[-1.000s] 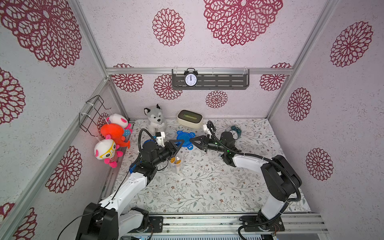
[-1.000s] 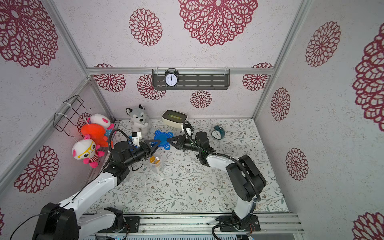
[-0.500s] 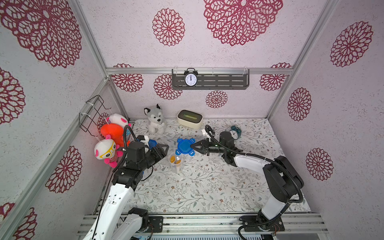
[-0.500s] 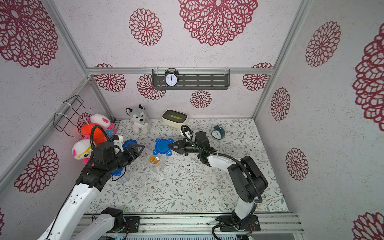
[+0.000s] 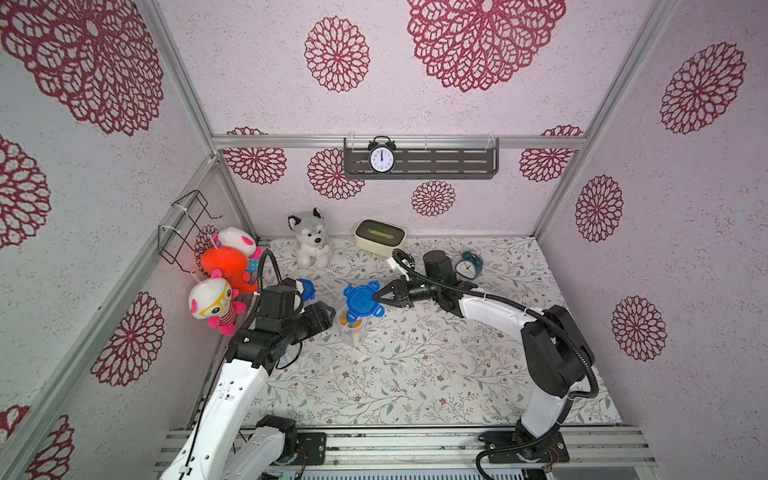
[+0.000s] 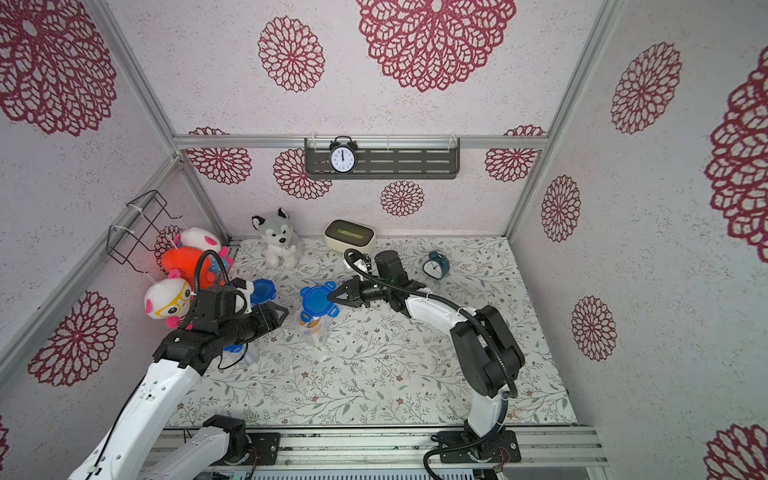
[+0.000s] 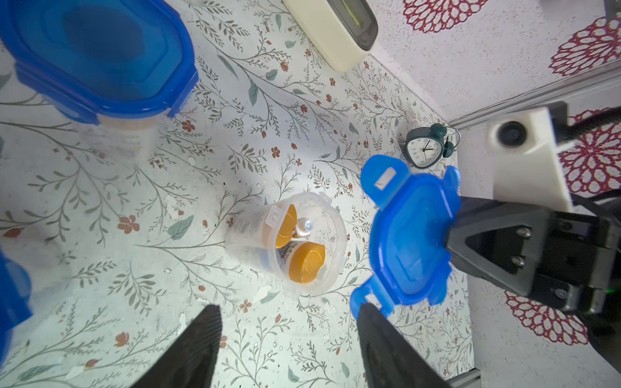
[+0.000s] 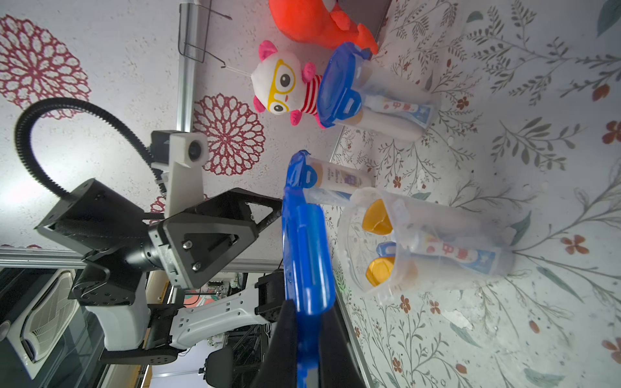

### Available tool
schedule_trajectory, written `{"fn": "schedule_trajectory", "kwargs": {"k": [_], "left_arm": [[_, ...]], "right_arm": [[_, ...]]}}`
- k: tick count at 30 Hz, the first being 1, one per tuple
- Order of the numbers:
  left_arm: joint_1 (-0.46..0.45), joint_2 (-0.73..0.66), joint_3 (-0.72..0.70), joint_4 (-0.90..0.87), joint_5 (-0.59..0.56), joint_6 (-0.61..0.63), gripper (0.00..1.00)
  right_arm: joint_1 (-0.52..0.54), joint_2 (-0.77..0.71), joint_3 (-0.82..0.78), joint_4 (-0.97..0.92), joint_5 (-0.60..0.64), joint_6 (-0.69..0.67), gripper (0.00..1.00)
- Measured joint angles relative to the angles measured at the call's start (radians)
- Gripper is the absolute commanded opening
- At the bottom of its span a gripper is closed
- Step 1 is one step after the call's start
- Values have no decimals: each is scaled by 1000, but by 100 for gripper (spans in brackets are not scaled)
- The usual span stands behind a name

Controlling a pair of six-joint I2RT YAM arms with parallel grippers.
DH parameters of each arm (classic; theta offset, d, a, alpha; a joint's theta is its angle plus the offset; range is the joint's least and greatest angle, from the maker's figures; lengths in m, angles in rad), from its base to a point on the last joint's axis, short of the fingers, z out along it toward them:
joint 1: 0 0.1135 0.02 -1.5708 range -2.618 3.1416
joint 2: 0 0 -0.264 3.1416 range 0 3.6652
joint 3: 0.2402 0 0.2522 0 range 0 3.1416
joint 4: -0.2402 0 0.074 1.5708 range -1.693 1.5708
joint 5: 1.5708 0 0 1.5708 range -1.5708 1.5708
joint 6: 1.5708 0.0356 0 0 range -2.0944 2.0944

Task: Pack away toiletry kits
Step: Close the lid on the container.

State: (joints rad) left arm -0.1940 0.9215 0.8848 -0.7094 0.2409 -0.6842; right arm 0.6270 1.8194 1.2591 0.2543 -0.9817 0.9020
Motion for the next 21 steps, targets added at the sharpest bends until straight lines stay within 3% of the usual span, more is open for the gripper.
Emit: {"fn": "schedule_trajectory", "kwargs": {"k": [12,21], "left_arm": [[-10,-35,-56,62,1,4,67],[-62,28,-56,111,-37,8,72]], "right_arm": [[17,78,83,-89,-48,-54,6],[31,130,100,-86,-81,-53,6]]}}
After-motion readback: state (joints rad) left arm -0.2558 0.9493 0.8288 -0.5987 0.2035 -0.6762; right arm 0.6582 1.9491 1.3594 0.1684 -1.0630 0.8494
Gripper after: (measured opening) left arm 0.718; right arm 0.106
